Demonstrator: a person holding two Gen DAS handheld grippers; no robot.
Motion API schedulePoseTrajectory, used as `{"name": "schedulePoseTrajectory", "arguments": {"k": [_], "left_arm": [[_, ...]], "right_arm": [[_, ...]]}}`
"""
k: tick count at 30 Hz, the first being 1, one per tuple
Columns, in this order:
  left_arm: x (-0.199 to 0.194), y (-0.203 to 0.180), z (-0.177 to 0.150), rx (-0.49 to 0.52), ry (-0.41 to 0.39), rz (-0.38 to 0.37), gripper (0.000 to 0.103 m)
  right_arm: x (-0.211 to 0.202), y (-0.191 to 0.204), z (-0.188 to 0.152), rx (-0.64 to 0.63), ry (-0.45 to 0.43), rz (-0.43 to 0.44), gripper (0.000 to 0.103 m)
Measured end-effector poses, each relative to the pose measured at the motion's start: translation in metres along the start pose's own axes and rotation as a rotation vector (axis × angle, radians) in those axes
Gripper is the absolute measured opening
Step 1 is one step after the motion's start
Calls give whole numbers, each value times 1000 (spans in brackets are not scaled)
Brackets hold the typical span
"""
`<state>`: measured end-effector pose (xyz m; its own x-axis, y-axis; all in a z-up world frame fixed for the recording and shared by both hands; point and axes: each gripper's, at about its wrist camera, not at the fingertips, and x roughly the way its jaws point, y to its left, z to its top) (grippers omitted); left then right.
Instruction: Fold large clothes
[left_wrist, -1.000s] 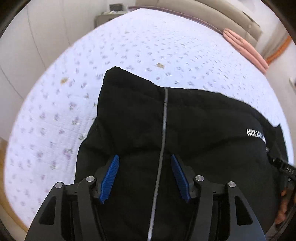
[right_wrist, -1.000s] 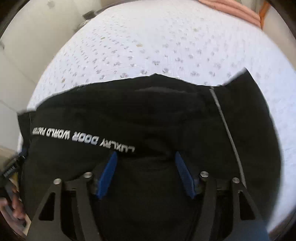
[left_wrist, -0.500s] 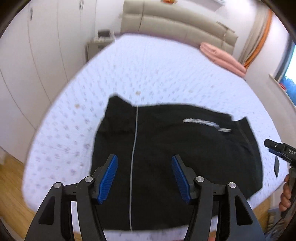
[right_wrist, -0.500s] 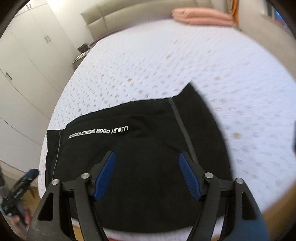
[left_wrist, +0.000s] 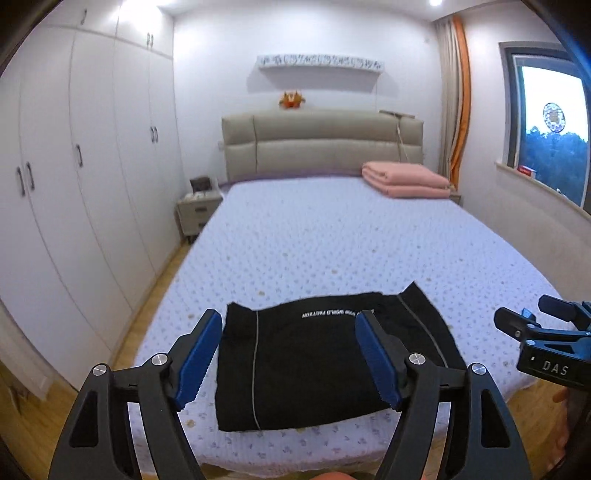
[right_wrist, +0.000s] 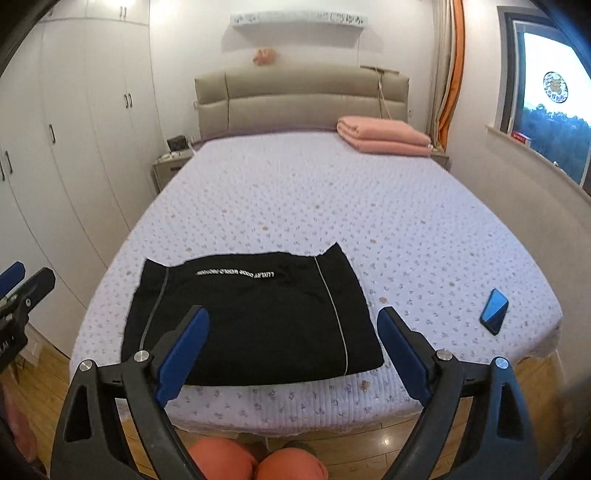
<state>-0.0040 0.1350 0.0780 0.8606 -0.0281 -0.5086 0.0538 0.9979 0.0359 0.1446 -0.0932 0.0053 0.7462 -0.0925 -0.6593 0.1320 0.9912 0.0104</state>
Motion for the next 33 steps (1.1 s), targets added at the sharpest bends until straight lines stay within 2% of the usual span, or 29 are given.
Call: {"name": "schedulePoseTrajectory", "arguments": {"k": [3,9,18,25,33], "left_arm": [[-25,-3,-2,-6,-18,3,77],[-63,-7,-4,-20,-27,34,77],[-92,-14,-6,20,-77,46,77],[-64,-20,1,57,-87,31,80],[12,-15,4,11,5,9,80]], "right_arm": [[-25,-1,0,4,-33,-12,94],[-65,-3,-5,22,-67,23,96],[-87,4,-5,7,-101,53,98],[-60,7,11,9,-87,55,100],[13,10,26,18,11,32,100]]}}
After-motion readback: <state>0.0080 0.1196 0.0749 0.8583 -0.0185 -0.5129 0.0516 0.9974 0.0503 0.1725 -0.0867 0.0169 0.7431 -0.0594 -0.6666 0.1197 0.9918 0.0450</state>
